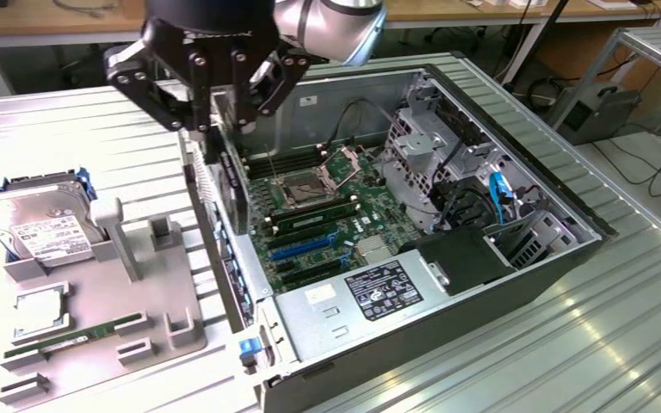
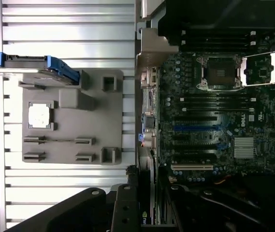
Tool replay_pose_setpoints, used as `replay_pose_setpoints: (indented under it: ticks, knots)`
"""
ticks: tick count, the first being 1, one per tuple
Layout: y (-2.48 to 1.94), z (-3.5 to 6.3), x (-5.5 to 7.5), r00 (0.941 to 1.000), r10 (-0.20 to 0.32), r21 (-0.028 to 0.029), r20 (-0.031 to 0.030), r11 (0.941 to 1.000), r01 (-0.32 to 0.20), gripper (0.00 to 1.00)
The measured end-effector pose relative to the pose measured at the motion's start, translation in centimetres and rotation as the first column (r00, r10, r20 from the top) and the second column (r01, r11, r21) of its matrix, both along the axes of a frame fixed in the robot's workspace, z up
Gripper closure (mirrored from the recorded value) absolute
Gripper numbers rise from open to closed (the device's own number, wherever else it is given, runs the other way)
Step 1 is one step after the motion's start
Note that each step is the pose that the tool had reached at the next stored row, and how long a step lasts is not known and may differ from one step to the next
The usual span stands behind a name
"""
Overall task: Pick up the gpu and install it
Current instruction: 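Pick up the gpu and move the gpu toward the slot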
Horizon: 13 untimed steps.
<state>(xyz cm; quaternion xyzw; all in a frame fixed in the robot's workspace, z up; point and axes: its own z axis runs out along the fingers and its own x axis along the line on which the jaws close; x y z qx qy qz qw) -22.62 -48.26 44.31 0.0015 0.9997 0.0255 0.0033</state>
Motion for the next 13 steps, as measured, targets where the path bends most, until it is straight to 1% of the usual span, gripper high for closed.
replay_pose_setpoints:
  ticks: [1, 4, 8, 13]
  knots:
    - [0.00, 0.00, 0.9, 1.0000, 0.000, -0.0001, -0.0014, 1.0000, 0.000, 0.74]
    - [0.00, -0.14, 2.3, 1.0000, 0.000, 0.0000, -0.0057, 1.0000, 0.000, 0.74]
    - [0.00, -0.74, 4.1, 0.9999, 0.000, -0.0002, -0.0109, 1.0000, 0.000, 0.74]
    - [0.00, -1.59, 6.4, 0.9999, 0.000, -0.0006, -0.0151, 1.0000, 0.000, 0.74]
